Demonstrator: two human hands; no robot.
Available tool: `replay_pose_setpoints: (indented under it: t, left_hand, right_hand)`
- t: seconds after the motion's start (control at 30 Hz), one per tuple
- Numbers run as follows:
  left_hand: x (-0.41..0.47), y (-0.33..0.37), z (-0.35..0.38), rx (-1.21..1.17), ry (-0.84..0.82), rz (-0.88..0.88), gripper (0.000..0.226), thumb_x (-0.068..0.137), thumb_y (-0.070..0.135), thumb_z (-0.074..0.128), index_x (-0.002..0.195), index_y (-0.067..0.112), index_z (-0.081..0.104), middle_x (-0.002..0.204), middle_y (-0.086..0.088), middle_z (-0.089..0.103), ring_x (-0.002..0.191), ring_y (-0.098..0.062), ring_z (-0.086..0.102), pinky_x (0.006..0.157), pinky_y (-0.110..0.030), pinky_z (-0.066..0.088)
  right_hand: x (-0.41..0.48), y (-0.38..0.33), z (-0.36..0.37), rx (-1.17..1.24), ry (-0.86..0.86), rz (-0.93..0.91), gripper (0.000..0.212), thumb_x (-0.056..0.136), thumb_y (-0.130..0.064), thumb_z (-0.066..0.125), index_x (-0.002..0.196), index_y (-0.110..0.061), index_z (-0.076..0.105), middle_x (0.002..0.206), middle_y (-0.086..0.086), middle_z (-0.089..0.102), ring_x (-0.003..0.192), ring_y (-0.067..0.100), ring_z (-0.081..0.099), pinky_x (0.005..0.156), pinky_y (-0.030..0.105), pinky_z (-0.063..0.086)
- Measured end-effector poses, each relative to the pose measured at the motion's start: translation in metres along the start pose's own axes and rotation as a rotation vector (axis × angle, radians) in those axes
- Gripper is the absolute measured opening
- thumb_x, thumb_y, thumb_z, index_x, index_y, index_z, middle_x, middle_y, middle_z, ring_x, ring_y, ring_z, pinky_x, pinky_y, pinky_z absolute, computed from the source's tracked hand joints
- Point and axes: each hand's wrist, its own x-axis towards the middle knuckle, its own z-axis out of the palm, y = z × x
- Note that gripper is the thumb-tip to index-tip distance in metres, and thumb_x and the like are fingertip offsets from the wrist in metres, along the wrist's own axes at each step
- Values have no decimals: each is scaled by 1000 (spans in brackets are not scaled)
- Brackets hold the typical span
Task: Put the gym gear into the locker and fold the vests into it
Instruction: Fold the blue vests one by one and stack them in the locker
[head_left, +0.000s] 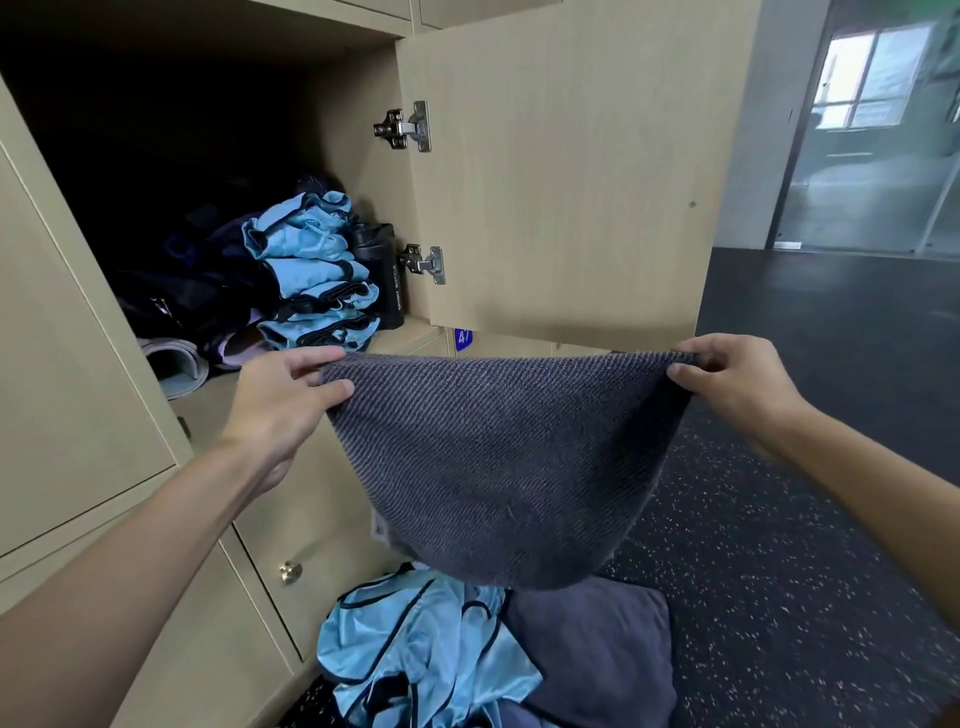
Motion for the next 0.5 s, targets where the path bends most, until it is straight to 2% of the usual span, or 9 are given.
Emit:
replay_pose_setpoints:
  t: [0.1,0.17,0.2,0.3,0.4,0.43,0.5]
  left_hand:
    - [-2,0,0,122,83,69,28,84,-7,71,109,8,70,94,-8,71,83,-12,65,74,-12,50]
    - [-4,1,1,212,105,123,20,85,-4,71,97,12,71,84,2,68,75,-8,61,64,-6,48]
    - [-4,1,1,258,109,150,18,86,-3,71,93,14,71,81,5,68,73,-8,61,64,-8,48]
    - [-2,0,-1,420,108,224,9,88,3,71,93,11,73,82,2,66,76,-15,60,69,-19,45]
    - [-1,-2,-1,532,72,274,2,90,10,69,89,11,71,99,-7,64,91,-19,58,82,-29,44]
    - [-3,-1,0,521,40,252,6,92,12,67,86,12,68,99,-9,65,92,-22,60,84,-33,47]
    - [-8,1,4,451,-4,194,10,96,13,61,86,12,62,86,-18,68,82,-35,64,83,-48,55]
  right_hand:
    - [-1,-1,-1,-36,7,-15,8,90,-3,67,96,-9,67,76,0,61,66,7,53,49,4,39]
    - [-1,-2,-1,-66,0,-20,12,91,-3,67,84,-12,66,75,2,63,65,8,53,50,9,40]
    - [-1,-2,-1,-81,-5,-23,16,91,-4,67,80,-14,65,76,2,64,65,9,54,52,14,40]
    - [-2,-2,-2,-124,-7,-31,22,93,-7,65,74,-17,62,74,2,61,64,11,50,55,23,38]
    - [-1,-3,-2,-189,-16,-44,24,95,-9,61,72,-13,59,71,3,56,64,15,46,54,26,37]
    - [-1,-3,-2,-186,-16,-42,19,96,-10,60,77,-12,58,75,4,57,68,17,47,56,26,37]
    - [-1,-2,0,-194,-26,-34,9,97,-13,58,88,-11,57,86,8,61,75,20,51,60,29,39]
